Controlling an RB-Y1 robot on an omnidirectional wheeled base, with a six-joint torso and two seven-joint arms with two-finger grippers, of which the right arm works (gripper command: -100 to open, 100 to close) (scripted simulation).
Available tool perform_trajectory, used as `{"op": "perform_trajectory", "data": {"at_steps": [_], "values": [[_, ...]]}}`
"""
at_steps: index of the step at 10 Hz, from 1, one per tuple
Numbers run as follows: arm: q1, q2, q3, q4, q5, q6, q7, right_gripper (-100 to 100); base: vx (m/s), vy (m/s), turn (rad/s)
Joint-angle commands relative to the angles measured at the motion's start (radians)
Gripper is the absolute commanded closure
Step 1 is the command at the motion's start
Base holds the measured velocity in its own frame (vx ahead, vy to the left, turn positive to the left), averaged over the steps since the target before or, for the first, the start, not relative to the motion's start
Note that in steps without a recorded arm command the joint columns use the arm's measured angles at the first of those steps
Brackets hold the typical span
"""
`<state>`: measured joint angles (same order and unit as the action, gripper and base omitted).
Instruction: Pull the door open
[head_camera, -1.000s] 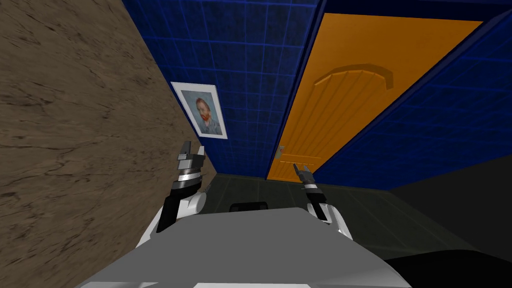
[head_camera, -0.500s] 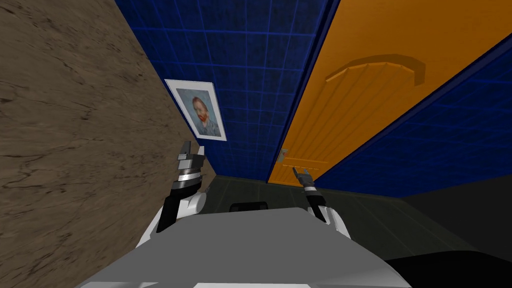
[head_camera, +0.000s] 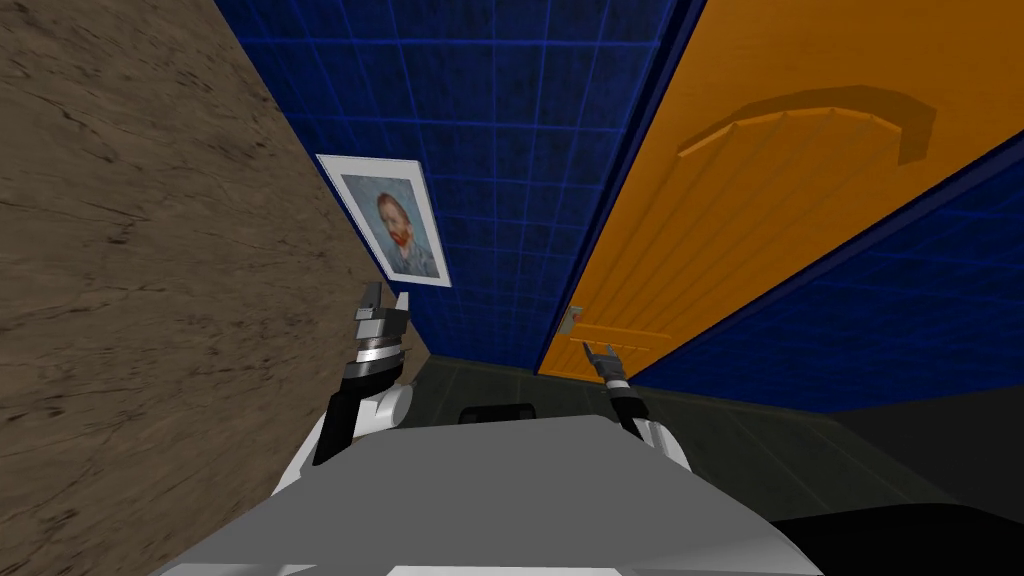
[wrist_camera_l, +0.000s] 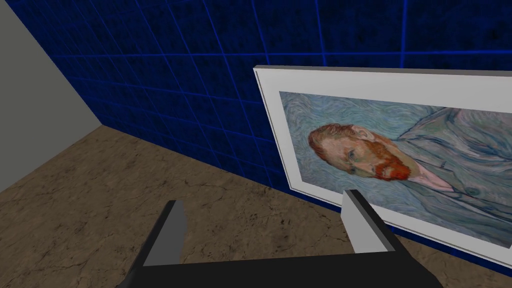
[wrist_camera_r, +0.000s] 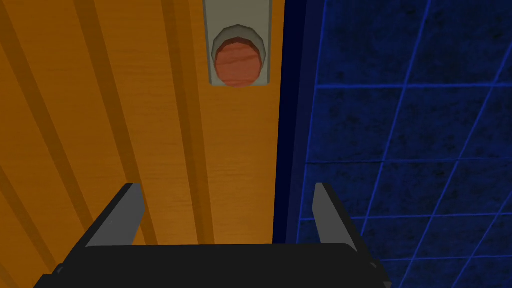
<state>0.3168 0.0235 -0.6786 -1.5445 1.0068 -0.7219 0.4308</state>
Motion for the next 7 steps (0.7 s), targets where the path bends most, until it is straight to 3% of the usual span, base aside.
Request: {"op": "perform_trajectory", "data": {"at_steps": [1,2,3,5,7], "values": [[-0.008,0.011,-0.014,0.021,0.028,-0.005,0.014,-100,0.159,-0.037,0.03],[-0.011,0.023,-0.024,0.035,0.046,-0.009,0.024,-100,0.145,-0.026,0.037],[-0.01,0.018,-0.017,0.027,0.035,-0.006,0.021,-100,0.065,-0.008,0.009],[-0.019,-0.026,-0.016,0.035,0.036,0.004,0.026,-100,0.109,-0.017,0.027],[-0.027,-0.046,-0.015,0.043,0.035,0.015,0.03,-100,0.185,-0.052,0.03]]}}
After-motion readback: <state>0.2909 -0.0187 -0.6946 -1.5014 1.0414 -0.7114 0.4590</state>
